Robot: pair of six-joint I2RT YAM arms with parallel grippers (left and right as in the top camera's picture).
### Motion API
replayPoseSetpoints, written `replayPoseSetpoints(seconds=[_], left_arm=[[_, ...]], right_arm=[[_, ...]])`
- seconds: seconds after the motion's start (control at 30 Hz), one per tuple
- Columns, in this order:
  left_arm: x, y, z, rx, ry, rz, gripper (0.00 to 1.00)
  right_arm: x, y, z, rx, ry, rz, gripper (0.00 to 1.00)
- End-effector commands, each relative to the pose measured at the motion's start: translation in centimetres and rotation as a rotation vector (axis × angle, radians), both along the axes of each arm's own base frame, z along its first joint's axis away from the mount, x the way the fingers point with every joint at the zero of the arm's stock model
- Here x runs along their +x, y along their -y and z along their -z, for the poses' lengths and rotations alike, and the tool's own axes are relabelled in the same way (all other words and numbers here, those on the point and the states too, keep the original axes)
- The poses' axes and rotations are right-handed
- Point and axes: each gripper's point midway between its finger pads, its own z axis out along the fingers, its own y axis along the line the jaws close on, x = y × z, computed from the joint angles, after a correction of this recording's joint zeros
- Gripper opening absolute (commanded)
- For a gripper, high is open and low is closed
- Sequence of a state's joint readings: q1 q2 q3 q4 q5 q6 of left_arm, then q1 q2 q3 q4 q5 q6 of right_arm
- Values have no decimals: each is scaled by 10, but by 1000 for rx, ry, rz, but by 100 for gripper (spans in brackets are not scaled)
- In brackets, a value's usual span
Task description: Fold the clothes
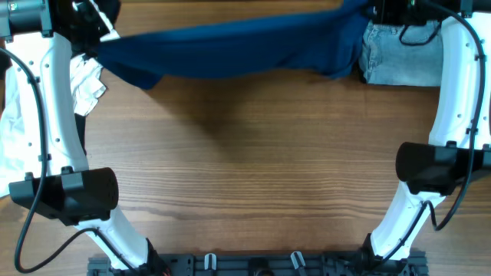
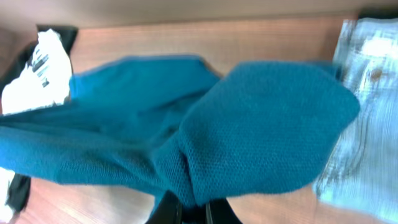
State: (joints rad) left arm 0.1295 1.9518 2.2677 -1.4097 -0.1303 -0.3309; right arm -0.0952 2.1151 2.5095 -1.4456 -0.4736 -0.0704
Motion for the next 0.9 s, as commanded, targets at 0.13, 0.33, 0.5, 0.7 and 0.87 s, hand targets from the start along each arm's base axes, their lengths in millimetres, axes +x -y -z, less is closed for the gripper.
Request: replayPoseSetpoints(seconds=[0.13, 0.33, 0.5, 0.7, 0.87], left_arm=[[-79, 5, -14, -17, -173, -4, 4], [-127, 28, -32, -92, -124, 31, 4], [-185, 36, -21, -120, -150, -24, 4], [-231, 45, 20, -166, -247, -82, 4], [-223, 45, 90, -187, -339, -110, 4]], right_arm=[[-70, 21, -57, -112, 17, 112, 4], [-137, 28, -78, -138, 16, 231, 4], [-192, 24, -26, -142, -163, 242, 4], [-242, 29, 47, -172, -380, 306, 4], [-234, 26, 111, -158, -465, 292, 4]])
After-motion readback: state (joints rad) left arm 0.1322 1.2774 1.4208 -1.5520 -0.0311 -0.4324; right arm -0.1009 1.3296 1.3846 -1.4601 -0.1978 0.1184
